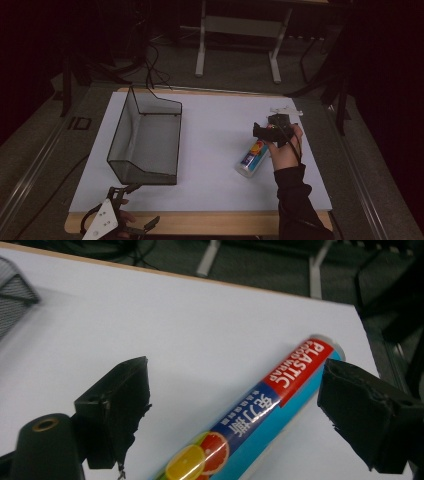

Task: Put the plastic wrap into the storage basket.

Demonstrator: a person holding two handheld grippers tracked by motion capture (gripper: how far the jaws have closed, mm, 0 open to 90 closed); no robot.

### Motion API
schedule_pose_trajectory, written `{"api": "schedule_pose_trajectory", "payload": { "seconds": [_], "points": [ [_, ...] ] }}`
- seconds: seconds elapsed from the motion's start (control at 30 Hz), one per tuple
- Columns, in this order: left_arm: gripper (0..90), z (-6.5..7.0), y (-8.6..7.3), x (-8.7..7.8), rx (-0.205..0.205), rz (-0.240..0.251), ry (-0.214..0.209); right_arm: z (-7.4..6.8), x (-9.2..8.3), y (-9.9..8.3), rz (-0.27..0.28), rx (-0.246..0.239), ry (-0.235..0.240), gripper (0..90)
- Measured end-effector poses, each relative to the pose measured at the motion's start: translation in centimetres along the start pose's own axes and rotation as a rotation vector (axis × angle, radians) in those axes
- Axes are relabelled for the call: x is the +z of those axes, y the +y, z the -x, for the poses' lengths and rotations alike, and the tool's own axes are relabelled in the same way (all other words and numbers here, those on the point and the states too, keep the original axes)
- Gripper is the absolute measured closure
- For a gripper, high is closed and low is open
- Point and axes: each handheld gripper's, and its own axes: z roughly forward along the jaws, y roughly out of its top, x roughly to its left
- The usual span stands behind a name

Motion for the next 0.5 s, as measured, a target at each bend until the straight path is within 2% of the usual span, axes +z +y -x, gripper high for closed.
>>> {"api": "schedule_pose_trajectory", "payload": {
  "seconds": [0.1, 0.17, 0.2, 0.33, 0.37, 0.43, 0.5],
  "points": [
    [1.3, 0.0, 0.0, 0.0, 0.002, -0.002, -0.001, 0.4, 1.1, 0.2, -0.033, 0.048, -0.024, 13.5],
    [1.3, -0.1, 0.0, 0.1, 0.003, -0.002, -0.002, 0.5, 1.4, 0.2, -0.038, 0.058, -0.036, 13.5],
    [1.4, -0.1, 0.0, 0.1, 0.004, -0.004, -0.003, 0.8, 2.1, 0.2, -0.060, 0.091, -0.044, 13.5],
    [1.3, 0.0, 0.0, 0.1, 0.008, -0.003, -0.004, 1.3, 3.5, 0.1, -0.096, 0.151, -0.065, 13.5],
    [1.3, 0.0, 0.0, 0.1, 0.008, -0.003, -0.004, 1.3, 3.5, 0.1, -0.096, 0.151, -0.065, 13.5],
    [1.3, 0.0, 0.0, 0.2, 0.012, -0.005, -0.007, 1.4, 4.3, 0.1, -0.117, 0.179, -0.098, 13.4],
    [1.3, 0.0, 0.0, 0.2, 0.012, -0.006, -0.007, 1.5, 4.6, 0.0, -0.123, 0.193, -0.102, 13.4]
  ]
}}
